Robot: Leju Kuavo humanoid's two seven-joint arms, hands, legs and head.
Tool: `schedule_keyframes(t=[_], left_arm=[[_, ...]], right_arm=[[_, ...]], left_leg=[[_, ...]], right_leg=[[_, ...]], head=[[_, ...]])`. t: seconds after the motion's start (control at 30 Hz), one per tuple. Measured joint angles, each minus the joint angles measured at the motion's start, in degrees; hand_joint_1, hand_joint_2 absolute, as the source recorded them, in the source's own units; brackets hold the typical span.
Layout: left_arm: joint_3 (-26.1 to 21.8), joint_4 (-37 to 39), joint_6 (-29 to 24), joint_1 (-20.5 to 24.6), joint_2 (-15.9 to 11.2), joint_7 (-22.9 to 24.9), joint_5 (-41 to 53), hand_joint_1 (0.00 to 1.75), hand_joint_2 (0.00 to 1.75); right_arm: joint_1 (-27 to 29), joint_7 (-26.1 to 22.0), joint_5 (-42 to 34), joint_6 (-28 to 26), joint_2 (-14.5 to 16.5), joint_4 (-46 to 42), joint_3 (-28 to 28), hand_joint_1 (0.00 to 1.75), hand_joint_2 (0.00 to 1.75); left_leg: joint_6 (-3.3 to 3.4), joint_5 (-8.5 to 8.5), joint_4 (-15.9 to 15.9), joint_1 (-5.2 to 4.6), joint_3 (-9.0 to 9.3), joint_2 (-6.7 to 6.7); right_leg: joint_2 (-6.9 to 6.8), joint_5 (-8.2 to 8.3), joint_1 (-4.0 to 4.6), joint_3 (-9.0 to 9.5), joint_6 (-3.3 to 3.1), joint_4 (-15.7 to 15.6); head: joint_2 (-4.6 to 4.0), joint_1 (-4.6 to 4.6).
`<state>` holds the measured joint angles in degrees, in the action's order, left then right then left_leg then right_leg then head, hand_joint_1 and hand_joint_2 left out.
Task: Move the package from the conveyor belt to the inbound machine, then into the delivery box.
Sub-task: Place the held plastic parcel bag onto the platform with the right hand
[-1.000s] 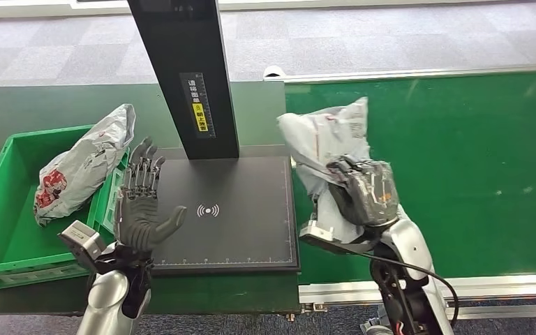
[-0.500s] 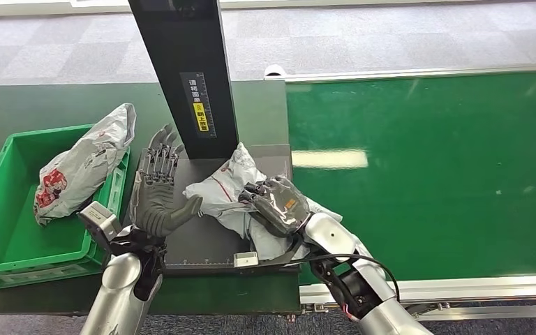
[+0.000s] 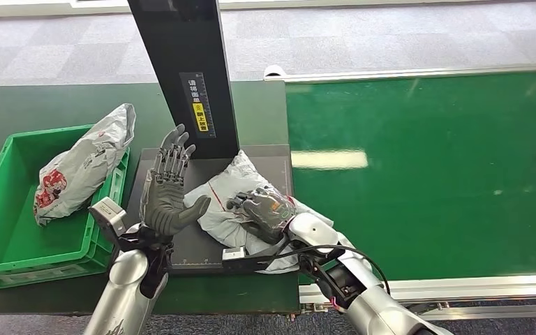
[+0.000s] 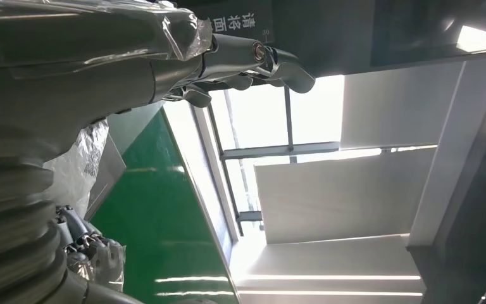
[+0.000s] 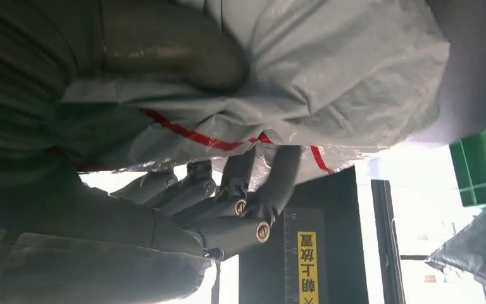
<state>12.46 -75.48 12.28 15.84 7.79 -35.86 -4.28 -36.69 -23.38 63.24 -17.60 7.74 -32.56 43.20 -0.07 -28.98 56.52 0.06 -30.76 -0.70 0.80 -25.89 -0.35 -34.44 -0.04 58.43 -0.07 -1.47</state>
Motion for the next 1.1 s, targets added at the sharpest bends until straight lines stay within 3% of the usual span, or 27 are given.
schedule_keyframes(t=[0.23, 0.3, 0.4, 0.5, 0.77, 1.1], left_arm=[[0.2, 0.7, -0.9, -0.5, -0.5, -0.3, -0.5, 0.0, 1.75], [0.2, 0.8, -1.4, -0.9, -0.7, -0.5, -0.7, 0.0, 1.75], [0.1, 0.8, -1.7, -1.5, -1.1, -0.7, -0.9, 0.0, 1.75], [0.1, 0.8, -1.9, -1.7, -1.3, -0.7, -1.0, 0.0, 1.75], [0.0, 0.8, -2.6, -2.1, -1.6, -0.8, -1.3, 0.0, 1.75], [-0.6, -0.1, -3.0, -3.5, -1.7, -0.4, -0.4, 0.0, 1.75]], right_arm=[[2.7, -3.4, -10.5, 0.2, -1.1, -2.3, -3.2, 0.0, 1.75], [4.6, -7.0, -21.6, 6.8, -1.4, -4.5, -6.2, 0.0, 1.75], [8.2, -11.4, -43.2, 22.9, -1.7, -8.8, -13.3, 0.0, 1.75], [11.1, -12.4, -52.2, 29.0, -2.5, -12.9, -18.5, 0.0, 1.75], [15.8, -13.2, -61.6, 31.7, -4.7, -21.4, -23.6, 0.0, 1.75], [21.3, -11.1, -63.9, 25.6, -7.9, -32.6, -26.4, 0.0, 1.75]], left_leg=[[0.0, -0.01, 0.0, -0.01, -0.01, 0.0], [0.0, -0.01, 0.0, -0.01, -0.02, -0.01], [0.01, -0.02, 0.0, -0.01, -0.04, -0.04], [0.01, -0.02, 0.0, -0.01, -0.05, -0.03], [0.01, -0.02, 0.0, -0.01, -0.03, -0.04], [0.02, -0.03, 0.0, -0.01, -0.05, -0.02]], right_leg=[[-0.01, 0.0, -0.01, 0.0, 0.0, 0.0], [-0.01, -0.01, -0.01, -0.01, 0.01, 0.0], [-0.03, -0.02, -0.01, -0.01, 0.01, 0.0], [-0.02, -0.01, -0.01, -0.01, 0.01, 0.0], [-0.02, 0.0, -0.01, 0.0, 0.01, 0.0], [-0.01, -0.02, -0.01, -0.01, 0.01, 0.0]], head=[[0.0, -0.01], [0.0, 0.0], [0.0, -0.01], [0.0, -0.01], [0.0, -0.01], [0.0, -0.01]])
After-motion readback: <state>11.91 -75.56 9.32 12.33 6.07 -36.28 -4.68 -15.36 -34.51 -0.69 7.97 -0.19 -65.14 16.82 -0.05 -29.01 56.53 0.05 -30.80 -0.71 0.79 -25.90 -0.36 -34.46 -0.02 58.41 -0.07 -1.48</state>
